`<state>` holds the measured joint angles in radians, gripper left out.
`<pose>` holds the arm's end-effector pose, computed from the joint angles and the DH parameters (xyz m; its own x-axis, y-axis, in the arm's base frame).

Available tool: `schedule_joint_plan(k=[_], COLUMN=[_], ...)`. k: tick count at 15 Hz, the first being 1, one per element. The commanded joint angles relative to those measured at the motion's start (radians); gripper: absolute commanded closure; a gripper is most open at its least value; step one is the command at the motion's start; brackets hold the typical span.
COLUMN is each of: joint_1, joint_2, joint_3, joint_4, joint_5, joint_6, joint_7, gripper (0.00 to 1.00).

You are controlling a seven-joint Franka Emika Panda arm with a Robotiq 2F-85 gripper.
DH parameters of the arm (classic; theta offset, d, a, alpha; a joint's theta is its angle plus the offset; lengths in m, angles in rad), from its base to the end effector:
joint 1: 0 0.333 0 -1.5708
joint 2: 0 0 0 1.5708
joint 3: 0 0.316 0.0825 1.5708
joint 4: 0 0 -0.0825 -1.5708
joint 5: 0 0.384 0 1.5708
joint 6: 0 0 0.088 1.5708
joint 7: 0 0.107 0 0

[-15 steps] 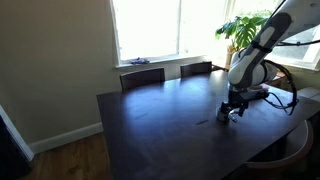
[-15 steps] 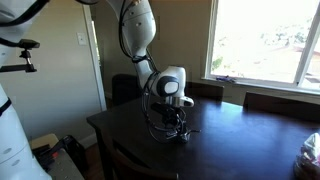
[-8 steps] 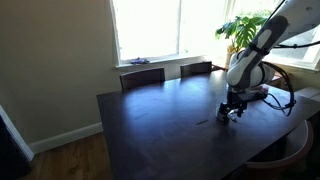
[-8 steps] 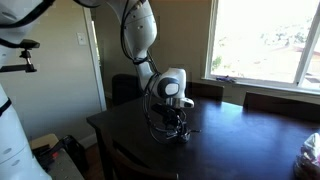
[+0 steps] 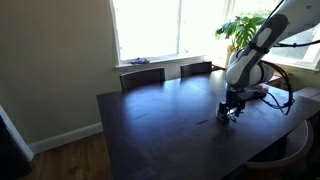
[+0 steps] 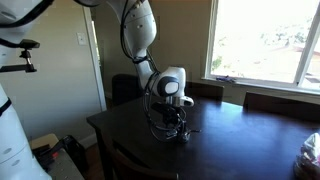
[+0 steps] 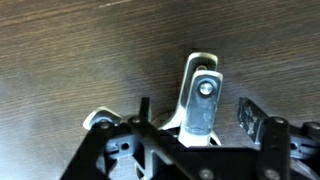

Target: Put the measuring cups apart

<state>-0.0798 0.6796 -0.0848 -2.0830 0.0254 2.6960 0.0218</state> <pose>0.5546 -0.0954 0.0895 0.9793 -0.1925 -0.0626 -0.1899 -0.9808 0.0452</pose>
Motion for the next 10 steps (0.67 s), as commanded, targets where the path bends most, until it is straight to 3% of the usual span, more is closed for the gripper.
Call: schedule_joint_plan(k=[1,7,9,10], joint_1=[0.005,0.007,0.007,0.006], joint_2=[-0.061,-0.078,-0.076,-0.076], joint_3=[-0.002,-0.004,-0.004,-0.004], joint_4=[-0.049,-0.050,-0.045,-0.046], joint_5=[-0.018,-0.038,-0.038,-0.039], joint_6=[0.006,-0.003,-0.014,-0.012], joint_7=[-0.011,-0.023,-0.025,-0.026], gripper=[0.42,0.54,0.62,0.71])
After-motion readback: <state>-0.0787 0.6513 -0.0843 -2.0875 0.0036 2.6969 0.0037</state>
